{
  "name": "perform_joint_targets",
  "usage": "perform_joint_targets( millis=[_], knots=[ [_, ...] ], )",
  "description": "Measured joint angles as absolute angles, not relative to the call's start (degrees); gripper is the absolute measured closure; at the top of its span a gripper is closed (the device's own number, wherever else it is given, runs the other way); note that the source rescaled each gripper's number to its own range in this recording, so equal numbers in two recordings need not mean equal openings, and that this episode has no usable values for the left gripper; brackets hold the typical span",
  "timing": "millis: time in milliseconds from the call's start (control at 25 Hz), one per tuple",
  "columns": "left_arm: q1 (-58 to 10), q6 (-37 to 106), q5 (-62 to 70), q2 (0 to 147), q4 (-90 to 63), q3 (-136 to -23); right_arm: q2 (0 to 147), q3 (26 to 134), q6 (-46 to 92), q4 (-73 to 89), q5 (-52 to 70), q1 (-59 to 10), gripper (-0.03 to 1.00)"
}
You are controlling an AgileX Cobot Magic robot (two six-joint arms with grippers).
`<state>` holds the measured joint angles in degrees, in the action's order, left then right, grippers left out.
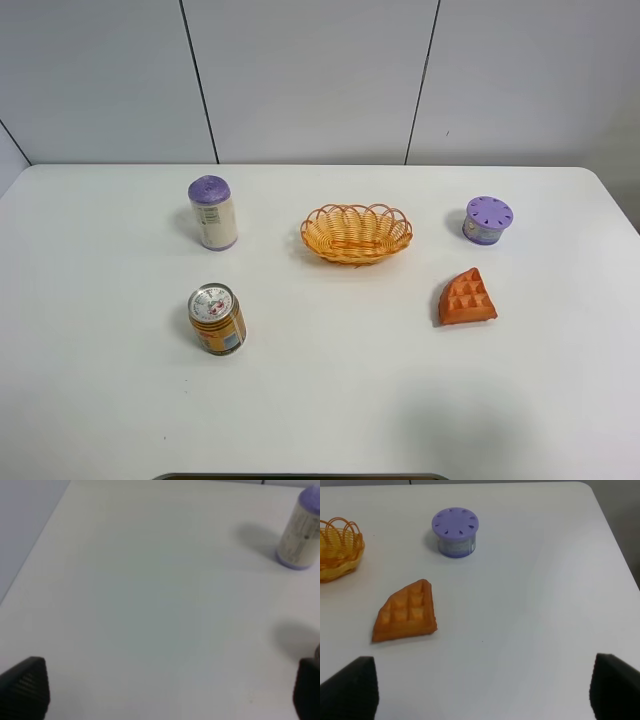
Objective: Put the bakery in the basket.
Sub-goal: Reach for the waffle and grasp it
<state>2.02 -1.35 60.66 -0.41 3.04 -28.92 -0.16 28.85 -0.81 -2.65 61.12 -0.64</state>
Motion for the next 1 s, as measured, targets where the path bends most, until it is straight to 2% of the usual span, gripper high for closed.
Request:
perform_joint_targets(
  millis=[1000],
  knots=[
    [2.0, -1.3, 60.7, -0.4, 3.0, -28.9, -0.2, 28.8, -0.9, -2.7, 61.1, -0.6, 0.47]
  ],
)
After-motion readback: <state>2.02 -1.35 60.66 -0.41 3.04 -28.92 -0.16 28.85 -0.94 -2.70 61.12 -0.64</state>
